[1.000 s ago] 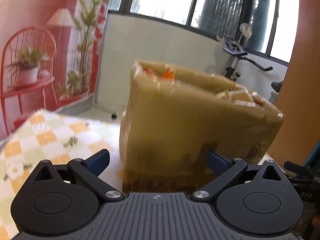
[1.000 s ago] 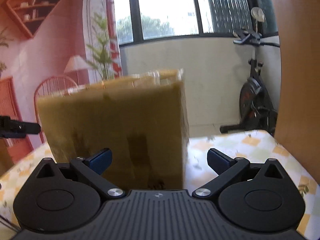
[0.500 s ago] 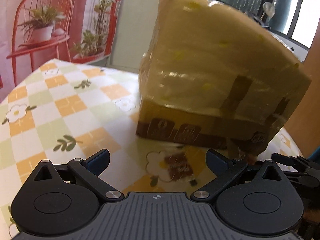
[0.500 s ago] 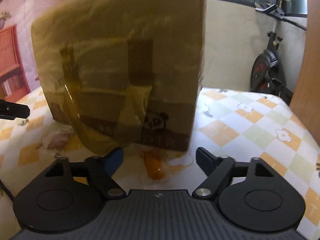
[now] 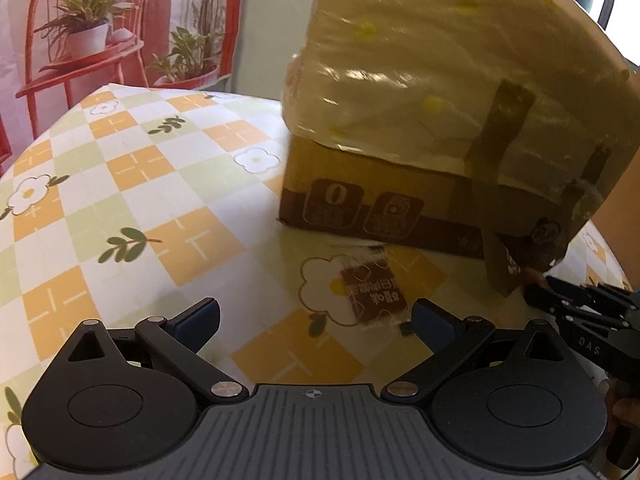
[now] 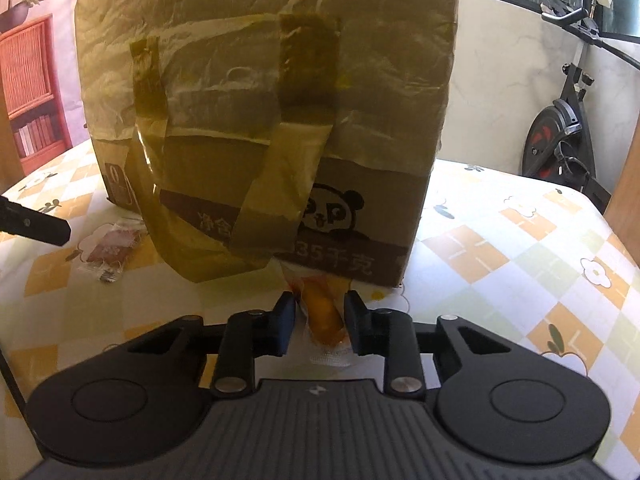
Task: Organize snacks
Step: 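Grasp the brown square packet with the left tool while the right grasps the orange sausage snack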
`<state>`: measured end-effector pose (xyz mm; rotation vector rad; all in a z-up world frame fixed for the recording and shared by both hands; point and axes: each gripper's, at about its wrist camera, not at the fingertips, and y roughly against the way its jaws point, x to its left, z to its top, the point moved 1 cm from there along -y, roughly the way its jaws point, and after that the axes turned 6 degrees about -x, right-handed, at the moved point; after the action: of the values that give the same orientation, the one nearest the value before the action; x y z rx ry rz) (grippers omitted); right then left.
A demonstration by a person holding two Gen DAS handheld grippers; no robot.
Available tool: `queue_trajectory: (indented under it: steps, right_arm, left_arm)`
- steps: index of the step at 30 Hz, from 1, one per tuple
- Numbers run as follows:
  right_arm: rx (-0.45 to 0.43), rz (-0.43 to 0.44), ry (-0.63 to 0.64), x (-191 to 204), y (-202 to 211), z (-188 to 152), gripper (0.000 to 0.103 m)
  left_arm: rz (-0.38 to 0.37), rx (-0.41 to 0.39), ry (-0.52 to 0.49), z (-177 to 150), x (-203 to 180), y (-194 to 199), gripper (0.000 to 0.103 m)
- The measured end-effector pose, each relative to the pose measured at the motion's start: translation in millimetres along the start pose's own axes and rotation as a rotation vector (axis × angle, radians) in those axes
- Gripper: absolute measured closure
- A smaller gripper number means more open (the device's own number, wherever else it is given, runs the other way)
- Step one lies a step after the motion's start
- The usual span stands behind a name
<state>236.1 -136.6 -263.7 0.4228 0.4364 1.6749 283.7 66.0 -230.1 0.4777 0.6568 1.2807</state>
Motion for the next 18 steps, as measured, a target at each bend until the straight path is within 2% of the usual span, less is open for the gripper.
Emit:
queue_trajectory:
  steps: [4,8,10,12,18]
  right_arm:
    - [0.000,0.000,-0.001,1.1,-1.3,-1.3,0.074]
    - [-0.002,0.001,-0.007,0.5,-1.2,-2.1,0.074]
    - [-0.002,0.004,-0.013,-0.7,-1.3,-2.3,0.074]
    - [-0.002,0.006,-0.018,-1.4,-1.3,-2.3,0.074]
    - [-0.004,0.016,-0.025,-2.3,-0.7,-1.8,0.074]
  left_arm:
    - [-0.039,0.020,0.001,0.1,-4.8,-5.7,0.003]
    - [-0.043,0.019,-0.013,3.9,-14.5,-13.9,0.010]
    - [-0.036,0.014,-0.033,6.7,-22.1,-19.0,0.012]
    - [-0.024,0.007,-0.059,9.5,-30.0,-23.9,0.020]
    - [0.033,0.023,-0.118,12.4,-52.8,-43.5,0.021]
